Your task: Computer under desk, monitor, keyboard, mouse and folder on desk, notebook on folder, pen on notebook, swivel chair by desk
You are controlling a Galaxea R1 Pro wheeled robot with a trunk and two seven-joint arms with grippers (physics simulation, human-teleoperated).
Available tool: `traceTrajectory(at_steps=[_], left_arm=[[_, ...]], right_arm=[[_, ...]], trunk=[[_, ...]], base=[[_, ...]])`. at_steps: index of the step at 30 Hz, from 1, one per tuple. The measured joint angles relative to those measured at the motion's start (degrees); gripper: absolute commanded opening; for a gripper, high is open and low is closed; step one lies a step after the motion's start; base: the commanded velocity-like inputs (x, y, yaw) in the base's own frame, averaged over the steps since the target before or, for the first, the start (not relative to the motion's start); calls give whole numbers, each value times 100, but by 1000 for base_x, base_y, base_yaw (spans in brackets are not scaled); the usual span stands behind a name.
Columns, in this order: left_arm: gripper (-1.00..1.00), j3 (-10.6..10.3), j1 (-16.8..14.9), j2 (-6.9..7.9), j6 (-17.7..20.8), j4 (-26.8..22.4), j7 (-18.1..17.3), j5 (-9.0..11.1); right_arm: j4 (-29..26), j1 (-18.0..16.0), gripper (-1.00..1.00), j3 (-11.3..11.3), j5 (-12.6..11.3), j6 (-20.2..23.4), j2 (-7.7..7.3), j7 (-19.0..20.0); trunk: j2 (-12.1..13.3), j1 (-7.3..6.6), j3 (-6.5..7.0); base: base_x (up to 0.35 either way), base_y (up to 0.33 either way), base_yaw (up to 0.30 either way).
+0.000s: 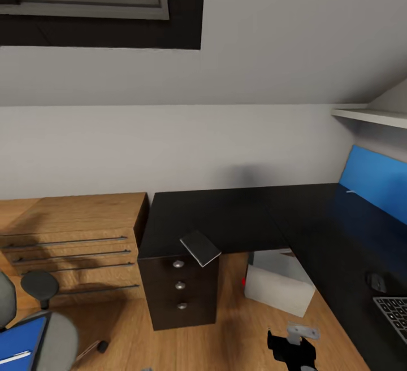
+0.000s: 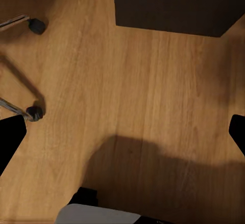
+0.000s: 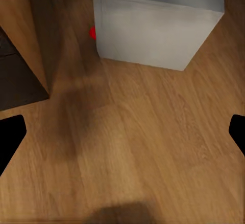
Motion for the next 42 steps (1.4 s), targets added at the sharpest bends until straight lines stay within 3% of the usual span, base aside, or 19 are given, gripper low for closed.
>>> traceTrajectory(at_steps=[7,15,16,17,18,35,42], left_arm=[[100,0,0,0,-9,0,-5,-10],[100,0,0,-3,-9,-1,-15,-3],[100,1,0,-5,-7,-1,-16,1],[100,-2,0,-96,-9,135,-31,-6],[100,0,0,-132,-10,184,-33,-13],[100,5,8,-310,-61,846,-46,-37],[100,5,6,-323,-72,887,-51,-21]], right_arm=[[579,34,100,7,65,-402,-12,30],[1277,38,100,26,75,-1526,-10,25],[1493,39,100,32,79,-1723,-6,23],[2278,31,100,44,77,-2660,10,19],[2535,27,100,46,72,-2843,13,18],[3046,-17,100,51,77,-3222,-20,15],[3322,-22,100,50,74,-3836,-23,14]], trunk=[[0,-1,-3],[198,-110,86],[239,-132,104],[278,-154,121],[319,-176,140],[1002,-550,446],[1283,-703,572]], base=[[-13,5,2],[-1,0,0],[0,0,0],[0,0,0],[0,0,0],[0,0,0],[0,0,0]])
